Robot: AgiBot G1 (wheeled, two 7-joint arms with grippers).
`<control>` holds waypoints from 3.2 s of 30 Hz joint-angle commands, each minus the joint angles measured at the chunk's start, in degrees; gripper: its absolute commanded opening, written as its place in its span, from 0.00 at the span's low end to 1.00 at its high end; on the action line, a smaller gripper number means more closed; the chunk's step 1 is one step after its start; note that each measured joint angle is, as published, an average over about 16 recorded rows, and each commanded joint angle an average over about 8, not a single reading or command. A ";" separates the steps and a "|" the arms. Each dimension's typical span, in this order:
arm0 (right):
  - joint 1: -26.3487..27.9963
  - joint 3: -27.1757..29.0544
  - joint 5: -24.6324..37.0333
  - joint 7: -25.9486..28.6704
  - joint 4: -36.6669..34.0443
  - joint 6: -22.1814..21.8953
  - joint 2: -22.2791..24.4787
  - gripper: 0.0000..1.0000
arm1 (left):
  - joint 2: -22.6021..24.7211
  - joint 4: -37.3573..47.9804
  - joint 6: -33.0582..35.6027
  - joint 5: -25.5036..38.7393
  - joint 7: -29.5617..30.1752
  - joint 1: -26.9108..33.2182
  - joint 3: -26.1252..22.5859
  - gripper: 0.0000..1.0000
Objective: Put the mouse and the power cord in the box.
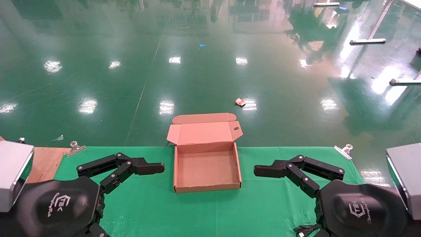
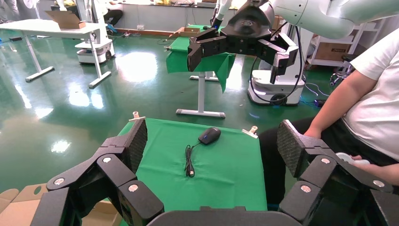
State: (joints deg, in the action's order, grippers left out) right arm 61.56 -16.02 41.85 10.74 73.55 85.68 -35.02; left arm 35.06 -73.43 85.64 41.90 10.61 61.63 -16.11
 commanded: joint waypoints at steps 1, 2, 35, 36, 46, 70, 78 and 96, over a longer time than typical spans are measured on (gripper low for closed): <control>0.00 0.00 0.00 0.00 0.00 0.00 0.00 1.00 | 0.00 0.00 0.00 0.00 0.00 0.00 0.00 1.00; 0.00 0.00 0.00 0.00 0.00 0.00 0.00 1.00 | 0.00 0.00 0.00 0.00 0.00 0.00 0.00 1.00; 0.76 -1.44 2.95 -0.71 -0.25 0.87 -0.36 1.00 | 0.36 1.14 -0.28 2.52 -0.41 0.23 -1.10 1.00; 1.24 -2.05 4.22 -1.03 -0.41 1.26 -0.55 1.00 | 0.43 1.62 -0.22 3.48 -0.63 0.46 -1.50 1.00; 12.00 -13.35 26.59 -7.99 -3.78 4.56 -4.87 1.00 | 1.29 10.66 3.40 20.78 -6.09 6.99 -8.92 1.00; 26.24 -30.70 60.57 -34.96 -34.44 -4.94 -18.37 1.00 | 18.12 43.56 -3.07 60.84 -29.08 25.49 -30.21 1.00; 27.41 -32.16 63.01 -42.76 -45.41 -8.92 -22.98 1.00 | 22.27 51.47 -9.76 64.93 -32.59 26.77 -31.94 1.00; 29.58 -32.83 64.82 -55.03 -63.68 -18.92 -30.44 1.00 | 24.49 63.80 -15.68 62.76 -39.88 27.11 -30.28 1.00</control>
State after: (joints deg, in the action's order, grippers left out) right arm 91.10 -48.84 106.64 -44.05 10.11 66.98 -65.29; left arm 59.51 -9.75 70.22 104.52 -29.23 88.71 -46.32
